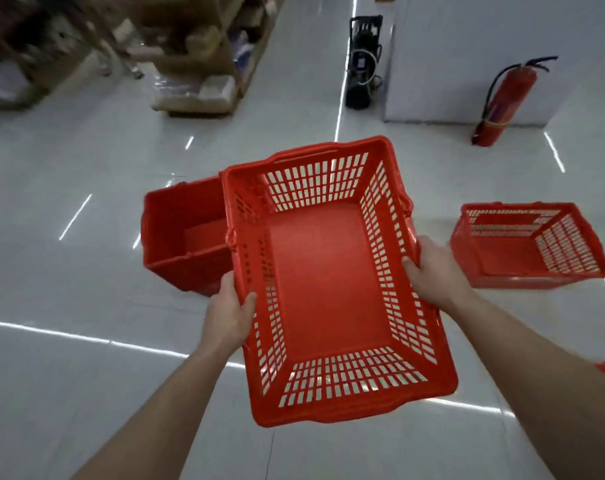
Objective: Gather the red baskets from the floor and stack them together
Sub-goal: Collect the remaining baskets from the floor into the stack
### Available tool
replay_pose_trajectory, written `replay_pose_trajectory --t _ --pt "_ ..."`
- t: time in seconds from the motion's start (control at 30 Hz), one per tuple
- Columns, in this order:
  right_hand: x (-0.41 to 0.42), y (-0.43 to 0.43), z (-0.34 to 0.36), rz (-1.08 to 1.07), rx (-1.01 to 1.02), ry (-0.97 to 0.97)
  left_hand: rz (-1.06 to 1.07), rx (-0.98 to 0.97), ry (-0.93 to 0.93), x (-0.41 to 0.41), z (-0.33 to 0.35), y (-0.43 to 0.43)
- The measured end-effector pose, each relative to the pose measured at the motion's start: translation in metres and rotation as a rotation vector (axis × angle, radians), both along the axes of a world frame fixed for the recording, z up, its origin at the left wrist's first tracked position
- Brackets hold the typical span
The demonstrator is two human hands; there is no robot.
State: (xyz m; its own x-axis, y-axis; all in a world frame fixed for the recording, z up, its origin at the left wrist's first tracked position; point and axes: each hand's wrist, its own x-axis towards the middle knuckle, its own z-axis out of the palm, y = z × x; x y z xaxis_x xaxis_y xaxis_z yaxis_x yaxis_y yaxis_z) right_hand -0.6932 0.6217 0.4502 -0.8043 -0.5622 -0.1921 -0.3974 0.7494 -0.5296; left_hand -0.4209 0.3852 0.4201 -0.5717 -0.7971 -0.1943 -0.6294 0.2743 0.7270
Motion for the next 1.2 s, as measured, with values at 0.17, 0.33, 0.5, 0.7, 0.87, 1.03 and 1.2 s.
replay_pose_trajectory --t 0.17,0.33,0.5,0.7,0.87,1.03,1.2 --pt "-0.01 -0.122 0.013 0.134 -0.024 -0.05 0.137 -0.003 0.018 0.021 0.0 -0.081" --pt "-0.054 -0.233 0.018 0.269 -0.02 -0.004 0.248 0.022 0.046 0.007 -0.002 -0.143" --pt "-0.107 -0.354 0.04 0.494 -0.031 0.087 0.458 0.06 0.08 -0.02 0.002 -0.186" --pt "-0.137 -0.498 0.061 0.711 -0.072 0.081 0.715 0.088 0.144 -0.052 0.012 -0.231" --pt "-0.131 -0.591 0.048 0.864 -0.101 0.093 0.941 0.127 0.208 -0.068 -0.004 -0.252" --pt "-0.125 -0.661 0.03 1.05 -0.056 0.1 1.118 0.19 0.176 -0.089 -0.02 -0.255" --pt "-0.13 -0.71 0.0 1.21 -0.016 0.076 1.25 0.243 0.126 -0.127 -0.037 -0.246"
